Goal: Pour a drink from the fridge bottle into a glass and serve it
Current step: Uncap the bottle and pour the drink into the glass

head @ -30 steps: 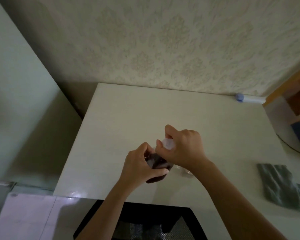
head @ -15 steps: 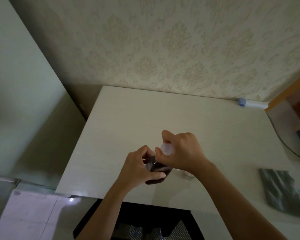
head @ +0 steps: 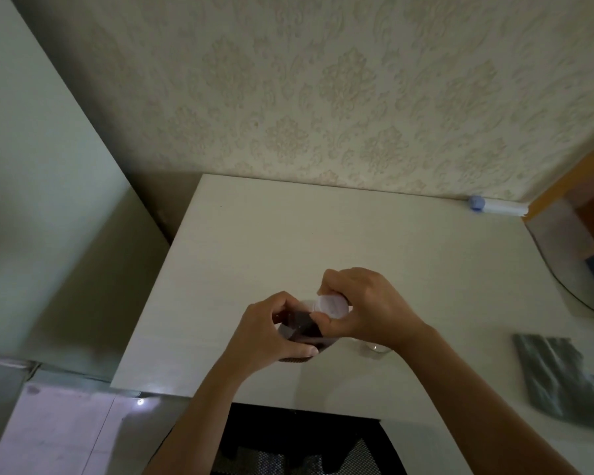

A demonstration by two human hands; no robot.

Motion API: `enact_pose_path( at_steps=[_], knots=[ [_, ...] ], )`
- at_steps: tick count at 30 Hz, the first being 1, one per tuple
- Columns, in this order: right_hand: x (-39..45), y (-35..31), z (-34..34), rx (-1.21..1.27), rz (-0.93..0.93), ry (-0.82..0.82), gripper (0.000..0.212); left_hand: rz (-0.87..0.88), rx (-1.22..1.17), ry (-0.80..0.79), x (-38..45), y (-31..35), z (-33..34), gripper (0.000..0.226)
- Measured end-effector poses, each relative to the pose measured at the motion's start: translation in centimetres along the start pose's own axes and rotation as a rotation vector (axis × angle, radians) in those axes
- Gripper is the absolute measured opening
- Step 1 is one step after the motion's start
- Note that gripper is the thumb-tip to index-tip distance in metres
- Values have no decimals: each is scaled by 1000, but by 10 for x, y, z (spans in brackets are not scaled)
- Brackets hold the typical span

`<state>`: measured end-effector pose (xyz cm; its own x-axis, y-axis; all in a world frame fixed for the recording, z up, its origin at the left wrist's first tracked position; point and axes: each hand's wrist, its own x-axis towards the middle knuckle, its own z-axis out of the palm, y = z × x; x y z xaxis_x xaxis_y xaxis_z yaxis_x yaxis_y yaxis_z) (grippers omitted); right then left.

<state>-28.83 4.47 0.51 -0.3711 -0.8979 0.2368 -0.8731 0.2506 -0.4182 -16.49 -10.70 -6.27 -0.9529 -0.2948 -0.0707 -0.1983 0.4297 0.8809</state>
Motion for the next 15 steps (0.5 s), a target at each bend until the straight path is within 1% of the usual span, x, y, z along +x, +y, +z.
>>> enact_pose_path(
  at_steps=[3,4,6,8,9,11,13,15],
  knots=[
    [-3,-1,-1,-89,108,5,33,-15,6,-3,0,-2,-1,56],
    [-2,-5,-1,-115,182,3,40,-19,9,-4,0,-2,0,57],
    [3,-16,0,-118,386,-8,51,-20,25,10,0,-2,1,56],
    [8,-24,3,-113,559,7,46,-25,29,31,-1,-1,3,53],
    [10,-27,5,-121,596,11,41,-27,27,43,-2,-1,4,51],
    [11,-30,7,-129,598,6,34,-25,27,67,-5,0,6,50],
    [8,-30,7,-83,549,29,30,-13,33,79,-8,-1,7,51],
    [3,-28,9,-19,393,108,30,4,45,81,-10,0,7,51]
  ],
)
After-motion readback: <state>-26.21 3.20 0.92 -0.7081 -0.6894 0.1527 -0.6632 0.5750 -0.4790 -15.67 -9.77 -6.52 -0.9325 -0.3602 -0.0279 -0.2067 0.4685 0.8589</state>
